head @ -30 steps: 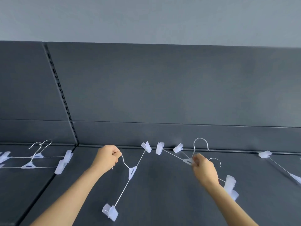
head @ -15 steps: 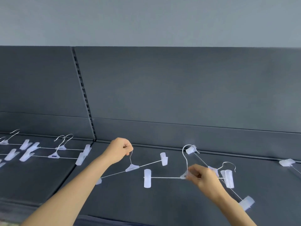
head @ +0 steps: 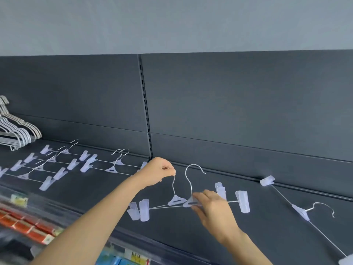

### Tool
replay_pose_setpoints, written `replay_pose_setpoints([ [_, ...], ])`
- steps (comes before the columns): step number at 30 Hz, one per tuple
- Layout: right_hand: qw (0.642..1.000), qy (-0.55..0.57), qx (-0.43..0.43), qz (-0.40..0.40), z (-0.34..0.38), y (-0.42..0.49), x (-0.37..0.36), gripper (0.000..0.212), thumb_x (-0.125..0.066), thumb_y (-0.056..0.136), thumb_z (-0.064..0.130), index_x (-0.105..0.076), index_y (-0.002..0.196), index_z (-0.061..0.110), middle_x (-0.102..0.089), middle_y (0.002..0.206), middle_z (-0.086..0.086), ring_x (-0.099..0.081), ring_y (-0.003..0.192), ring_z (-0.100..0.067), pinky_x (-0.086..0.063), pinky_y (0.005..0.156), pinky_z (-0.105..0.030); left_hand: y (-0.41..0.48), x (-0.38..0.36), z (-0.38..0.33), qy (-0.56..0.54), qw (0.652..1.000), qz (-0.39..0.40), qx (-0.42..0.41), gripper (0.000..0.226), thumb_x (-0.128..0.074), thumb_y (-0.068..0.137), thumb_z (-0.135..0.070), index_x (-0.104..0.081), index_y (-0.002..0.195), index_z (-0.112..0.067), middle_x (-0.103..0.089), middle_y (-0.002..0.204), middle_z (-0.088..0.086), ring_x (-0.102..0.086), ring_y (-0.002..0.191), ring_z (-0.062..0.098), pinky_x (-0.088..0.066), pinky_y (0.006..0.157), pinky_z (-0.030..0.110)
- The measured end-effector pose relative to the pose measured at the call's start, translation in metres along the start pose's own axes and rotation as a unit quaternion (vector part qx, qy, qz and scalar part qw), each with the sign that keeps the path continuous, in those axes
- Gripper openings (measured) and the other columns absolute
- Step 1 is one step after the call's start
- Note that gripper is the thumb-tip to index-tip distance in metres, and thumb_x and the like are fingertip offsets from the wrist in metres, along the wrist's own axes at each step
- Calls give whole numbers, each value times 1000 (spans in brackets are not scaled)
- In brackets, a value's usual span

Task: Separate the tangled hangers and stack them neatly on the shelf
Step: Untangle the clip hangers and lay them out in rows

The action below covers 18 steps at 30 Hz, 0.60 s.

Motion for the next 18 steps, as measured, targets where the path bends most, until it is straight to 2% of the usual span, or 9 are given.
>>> replay_pose_setpoints([
  [3, 1000, -10, 15, 3, 27, 22, -19, 21, -68, 60, 30, -60, 79, 29, -58, 69, 10, -55, 49, -6, -41, 44, -12, -1, 25, 19, 1, 999, 38, -1, 21, -56, 84, -18, -62, 64, -21, -45, 62, 3, -39, 52, 13, -32, 51, 22],
  [5, 998, -50, 24, 17, 47, 40, -37, 26, -76, 54, 34, -60, 75, 31, -60, 66, 13, -55, 49, -3, -41, 47, -12, 1, 47, 37, -16, 998, 55, -5, 19, -55, 84, -16, -62, 66, -16, -43, 66, 9, -37, 52, 13, -31, 51, 23],
  [7, 996, -73, 14, 41, 69, 62, -61, 33, -82, 47, 38, -57, 69, 33, -58, 55, 17, -52, 45, 1, -32, 47, -10, 6, 73, 61, -37, 998, 55, -5, 17, -56, 84, -14, -62, 69, -14, -44, 64, 8, -36, 51, 12, -31, 48, 19],
  [9, 998, -52, -10, 45, 93, 86, -91, 28, -75, 51, 37, -53, 67, 32, -56, 49, 18, -50, 42, 1, -21, 47, -6, 13, 101, 89, -40, 998, 41, -12, 12, -57, 85, -15, -64, 75, -14, -48, 58, -2, -41, 52, 9, -36, 47, 12],
  [11, 999, 2, -40, 24, 119, 112, -121, 15, -67, 63, 31, -55, 71, 26, -56, 50, 14, -54, 47, -8, -19, 50, -5, 21, 131, 125, -47, 999, 13, -24, 11, -61, 84, -19, -64, 93, -14, -57, 74, -8, -52, 70, 9, -43, 67, 16],
  [12, 998, 20, -60, 8, 131, 126, -135, 9, -64, 72, 26, -58, 77, 21, -55, 52, 12, -55, 54, -15, -21, 54, -5, 25, 147, 146, -30, 999, -4, -30, 23, -63, 84, -21, -61, 105, -14, -57, 88, -7, -53, 83, 10, -43, 78, 21],
  [14, 993, 47, -103, 31, 149, 150, -164, 8, -55, 86, 23, -54, 83, 16, -43, 56, 11, -47, 65, -23, -23, 54, -8, 26, 177, 189, 32, 997, -64, -39, 40, -64, 83, -24, -52, 120, -16, -52, 107, -4, -49, 103, 12, -39, 91, 25],
  [16, 986, 60, -145, 55, 162, 167, -185, 11, -52, 87, 24, -47, 81, 16, -40, 59, 7, -43, 67, -21, -27, 51, -16, 17, 196, 223, 82, 987, -123, -57, 40, -62, 85, -27, -51, 122, -18, -53, 115, -4, -47, 113, 14, -38, 97, 28],
  [18, 975, 88, -193, 71, 171, 179, -203, 14, -54, 86, 25, -45, 78, 17, -42, 60, 6, -42, 62, -17, -30, 53, -21, 8, 200, 247, 164, 975, -109, -100, 38, -57, 87, -33, -53, 122, -19, -55, 120, -5, -46, 117, 13, -35, 98, 26],
])
Point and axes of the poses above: each hand's wrist, its own y-axis towards the middle knuckle, its own x-axis out of the back of the hand, z = x × y, the point moved 3 cm from there along y, towards the middle knuckle
